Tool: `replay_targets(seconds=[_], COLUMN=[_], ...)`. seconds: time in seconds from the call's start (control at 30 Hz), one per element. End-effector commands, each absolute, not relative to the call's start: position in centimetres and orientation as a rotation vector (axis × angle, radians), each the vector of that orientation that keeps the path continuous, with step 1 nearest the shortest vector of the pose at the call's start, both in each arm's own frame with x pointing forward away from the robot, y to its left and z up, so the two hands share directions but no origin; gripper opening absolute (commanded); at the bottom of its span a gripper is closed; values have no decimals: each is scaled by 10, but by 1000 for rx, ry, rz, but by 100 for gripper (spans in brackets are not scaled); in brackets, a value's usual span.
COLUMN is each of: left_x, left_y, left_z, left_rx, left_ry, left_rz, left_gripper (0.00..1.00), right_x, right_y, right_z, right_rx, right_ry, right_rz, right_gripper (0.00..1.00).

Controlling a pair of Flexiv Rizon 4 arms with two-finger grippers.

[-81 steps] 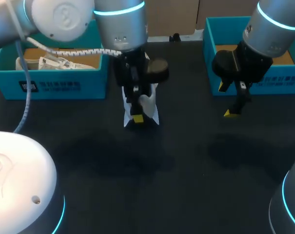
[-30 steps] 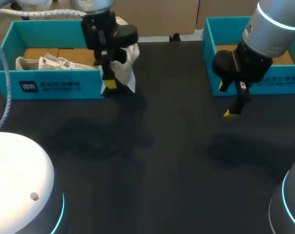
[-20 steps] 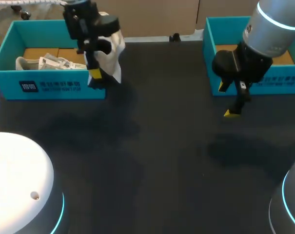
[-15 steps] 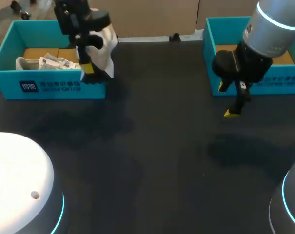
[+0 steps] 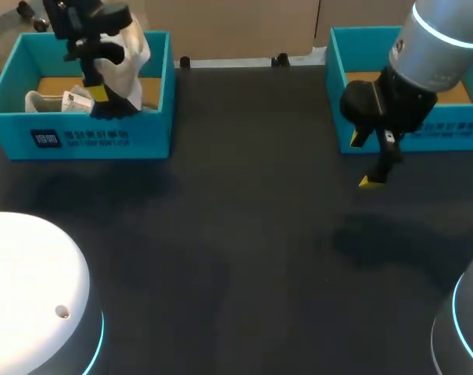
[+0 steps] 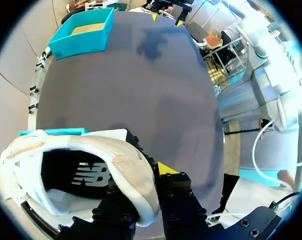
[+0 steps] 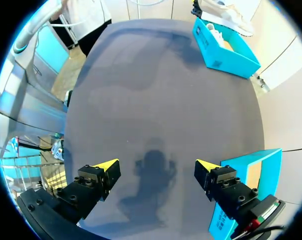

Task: Take the shoe out of the shoebox, open the shoe tongue, remove and reinsert the insole, then place the shoe into the shoebox

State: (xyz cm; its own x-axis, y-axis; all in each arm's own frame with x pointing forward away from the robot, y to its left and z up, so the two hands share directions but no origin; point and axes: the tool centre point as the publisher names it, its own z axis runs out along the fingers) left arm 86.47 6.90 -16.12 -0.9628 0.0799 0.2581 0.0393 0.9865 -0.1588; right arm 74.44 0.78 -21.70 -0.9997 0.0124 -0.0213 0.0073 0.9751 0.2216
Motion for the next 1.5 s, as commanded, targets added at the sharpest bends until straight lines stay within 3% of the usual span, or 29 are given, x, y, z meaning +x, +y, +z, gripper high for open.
replay_targets(seconds=[0.03,1.0,1.5], left_x=[876,973,1013], left_y=[88,206,262], left_z=[-158,-188,-169], left_rx=[-102,106,226], left_ry=[-2860,-2875,-2835], left_rz=[217,56,163], left_gripper=[0,0,0], right_x=[745,745,745], right_y=[8,8,8], right_z=[-218,-218,-218], right_rx=[16,16,16], right_ry=[3101,3101,3101], right_rz=[346,346,346], right_gripper=[100,100,100])
